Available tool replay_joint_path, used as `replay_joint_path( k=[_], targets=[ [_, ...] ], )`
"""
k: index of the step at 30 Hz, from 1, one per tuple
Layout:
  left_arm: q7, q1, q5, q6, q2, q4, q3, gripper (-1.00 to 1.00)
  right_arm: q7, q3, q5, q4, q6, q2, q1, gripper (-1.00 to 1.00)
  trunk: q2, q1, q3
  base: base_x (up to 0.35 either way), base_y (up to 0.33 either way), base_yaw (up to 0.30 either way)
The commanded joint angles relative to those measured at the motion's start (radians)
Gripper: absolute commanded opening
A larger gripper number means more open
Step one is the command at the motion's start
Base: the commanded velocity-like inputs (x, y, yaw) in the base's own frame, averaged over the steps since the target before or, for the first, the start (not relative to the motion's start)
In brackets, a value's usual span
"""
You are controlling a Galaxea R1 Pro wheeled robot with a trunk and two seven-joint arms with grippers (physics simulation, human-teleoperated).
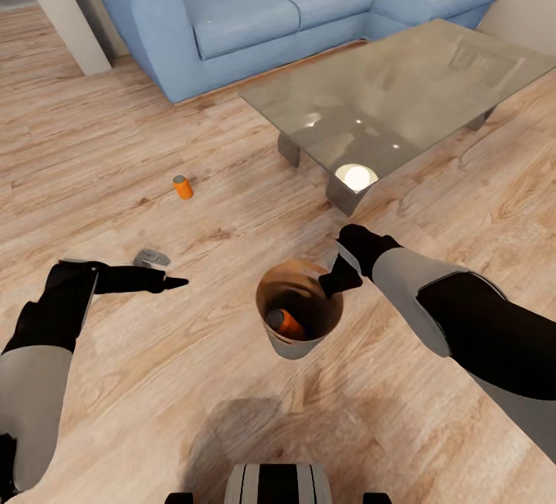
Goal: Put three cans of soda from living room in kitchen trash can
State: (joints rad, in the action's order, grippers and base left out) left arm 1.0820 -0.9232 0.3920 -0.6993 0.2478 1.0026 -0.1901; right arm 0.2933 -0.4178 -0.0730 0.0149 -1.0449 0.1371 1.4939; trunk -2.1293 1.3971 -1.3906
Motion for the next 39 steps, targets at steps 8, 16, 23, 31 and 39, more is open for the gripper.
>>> replay_joint_path(
  k=[8,16,23,31,39],
  targets=[
    [-0.305,0.105,-0.046,0.303,-0.035,-0.168,-0.145,1.0,-0.02,0.016,-0.018,-0.003,-0.002,-0.074,-0.055,-1.0,0.0,0.0,0.0,0.0,0.058,0.0],
    [-0.395,0.157,-0.068,0.434,-0.086,-0.202,-0.165,1.0,-0.033,0.068,-0.019,-0.004,0.067,-0.105,-0.105,-1.0,0.0,0.0,0.0,0.025,0.128,0.0],
    [-0.447,0.162,-0.068,0.44,-0.093,-0.24,-0.164,1.0,-0.052,0.096,-0.019,-0.006,0.076,-0.119,-0.148,-1.0,0.0,0.0,0.0,0.005,0.303,0.0],
    [-0.447,0.162,-0.066,0.415,-0.094,-0.247,-0.164,1.0,-0.063,0.124,-0.019,-0.006,0.081,-0.149,-0.17,-1.0,0.0,0.0,0.004,0.0,0.315,-0.128],
    [-0.453,0.162,-0.064,0.408,-0.098,-0.249,-0.161,1.0,-0.064,0.179,-0.019,-0.006,0.103,-0.179,-0.203,-1.0,0.0,0.0,0.006,0.002,0.316,-0.133]
  ],
)
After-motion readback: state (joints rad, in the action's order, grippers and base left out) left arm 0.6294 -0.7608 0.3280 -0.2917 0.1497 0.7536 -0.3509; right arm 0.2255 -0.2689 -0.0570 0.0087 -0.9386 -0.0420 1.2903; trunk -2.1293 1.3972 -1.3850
